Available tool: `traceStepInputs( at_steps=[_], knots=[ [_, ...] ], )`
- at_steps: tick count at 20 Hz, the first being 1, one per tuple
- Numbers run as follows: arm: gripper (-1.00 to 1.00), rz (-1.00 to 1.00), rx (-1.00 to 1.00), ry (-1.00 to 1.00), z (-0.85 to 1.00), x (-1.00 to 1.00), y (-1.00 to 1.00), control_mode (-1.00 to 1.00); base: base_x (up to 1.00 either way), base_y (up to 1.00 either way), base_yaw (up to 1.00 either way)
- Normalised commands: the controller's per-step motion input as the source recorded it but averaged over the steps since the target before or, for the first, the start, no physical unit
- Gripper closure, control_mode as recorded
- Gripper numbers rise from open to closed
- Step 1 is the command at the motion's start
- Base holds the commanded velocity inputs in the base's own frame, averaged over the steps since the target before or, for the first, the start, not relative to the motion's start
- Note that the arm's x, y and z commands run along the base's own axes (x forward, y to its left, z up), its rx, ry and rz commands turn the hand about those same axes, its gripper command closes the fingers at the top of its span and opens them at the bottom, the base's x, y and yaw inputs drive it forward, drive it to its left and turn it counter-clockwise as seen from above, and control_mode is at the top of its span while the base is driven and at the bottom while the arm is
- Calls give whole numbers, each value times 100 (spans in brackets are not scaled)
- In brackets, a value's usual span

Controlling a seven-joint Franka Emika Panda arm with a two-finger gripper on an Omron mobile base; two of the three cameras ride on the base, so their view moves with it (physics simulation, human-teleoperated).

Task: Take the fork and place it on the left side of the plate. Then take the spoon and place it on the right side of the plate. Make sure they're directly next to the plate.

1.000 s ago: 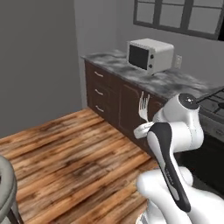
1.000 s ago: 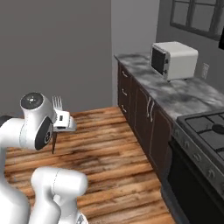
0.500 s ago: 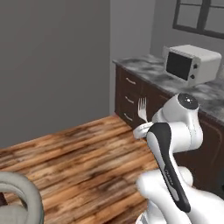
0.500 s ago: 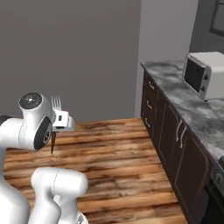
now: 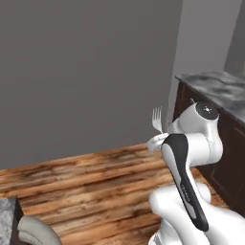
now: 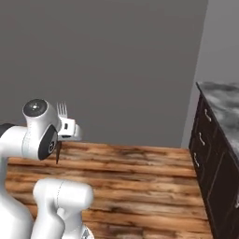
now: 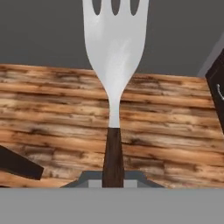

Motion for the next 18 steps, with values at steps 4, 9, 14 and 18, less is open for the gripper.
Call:
traceStepInputs(
  at_steps=[4, 9, 14, 18],
  knots=[
    [100, 0, 0, 0, 0, 0, 0, 100, 70, -1, 55],
    [100, 0, 0, 0, 0, 0, 0, 100, 70, -2, 54],
    [100, 0, 0, 0, 0, 0, 0, 100, 69, -3, 55],
    [100, 0, 0, 0, 0, 0, 0, 100, 68, -3, 55]
  ],
)
